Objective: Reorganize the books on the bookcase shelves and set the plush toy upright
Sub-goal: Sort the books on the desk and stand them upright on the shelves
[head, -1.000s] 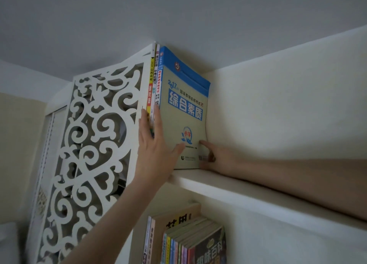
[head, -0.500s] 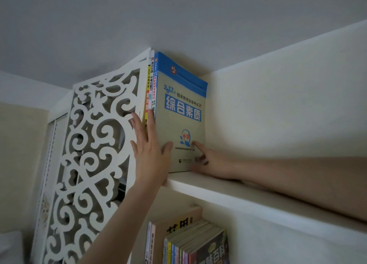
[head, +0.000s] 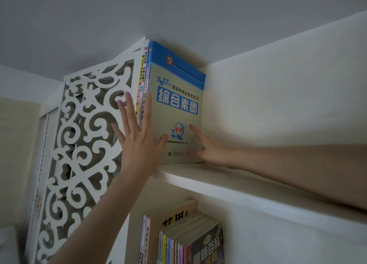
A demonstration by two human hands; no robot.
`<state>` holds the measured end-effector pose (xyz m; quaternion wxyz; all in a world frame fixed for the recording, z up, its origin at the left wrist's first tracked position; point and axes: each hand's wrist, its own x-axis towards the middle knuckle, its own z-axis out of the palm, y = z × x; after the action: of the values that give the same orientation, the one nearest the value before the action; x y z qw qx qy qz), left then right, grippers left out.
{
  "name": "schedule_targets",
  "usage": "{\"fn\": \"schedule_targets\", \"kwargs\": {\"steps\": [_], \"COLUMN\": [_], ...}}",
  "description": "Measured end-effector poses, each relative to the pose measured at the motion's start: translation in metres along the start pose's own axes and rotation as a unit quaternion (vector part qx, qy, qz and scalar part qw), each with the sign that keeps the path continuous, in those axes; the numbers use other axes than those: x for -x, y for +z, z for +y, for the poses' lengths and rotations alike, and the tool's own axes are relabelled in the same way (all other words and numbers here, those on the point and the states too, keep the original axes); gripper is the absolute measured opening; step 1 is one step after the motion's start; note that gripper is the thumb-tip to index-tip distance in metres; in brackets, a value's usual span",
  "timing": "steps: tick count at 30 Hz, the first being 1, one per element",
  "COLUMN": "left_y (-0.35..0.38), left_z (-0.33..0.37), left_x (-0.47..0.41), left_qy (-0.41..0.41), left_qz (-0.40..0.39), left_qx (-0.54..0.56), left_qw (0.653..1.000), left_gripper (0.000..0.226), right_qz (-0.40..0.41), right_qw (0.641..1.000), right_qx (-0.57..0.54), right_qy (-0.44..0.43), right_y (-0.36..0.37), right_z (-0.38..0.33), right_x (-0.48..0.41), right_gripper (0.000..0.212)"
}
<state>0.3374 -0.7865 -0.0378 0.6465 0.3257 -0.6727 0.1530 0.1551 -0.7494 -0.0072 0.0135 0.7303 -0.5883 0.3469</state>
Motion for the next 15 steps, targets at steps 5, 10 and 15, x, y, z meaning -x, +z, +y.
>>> {"fn": "schedule_targets", "kwargs": {"steps": [5, 10, 15], "left_y": [0.015, 0.015, 0.011], "left_z": [-0.004, 0.001, 0.005], "left_x": [-0.004, -0.004, -0.003], "left_qy": [0.084, 0.069, 0.065], "left_qz": [-0.076, -0.099, -0.106], "left_qx": [-0.143, -0.175, -0.177], "left_qw": [0.983, 0.977, 0.976], "left_gripper": [0.081, 0.086, 0.084], "right_qz": [-0.056, -0.070, -0.052], "right_qw": [0.997, 0.996, 0.996], "right_qx": [-0.047, -0.051, -0.015], "right_qy": [-0.004, 0.029, 0.068], "right_y": [0.006, 0.000, -0.029], "right_z": [-0.006, -0.024, -0.059], "right_x": [0.007, 0.025, 0.065], "right_gripper": [0.077, 0.082, 0.088]}}
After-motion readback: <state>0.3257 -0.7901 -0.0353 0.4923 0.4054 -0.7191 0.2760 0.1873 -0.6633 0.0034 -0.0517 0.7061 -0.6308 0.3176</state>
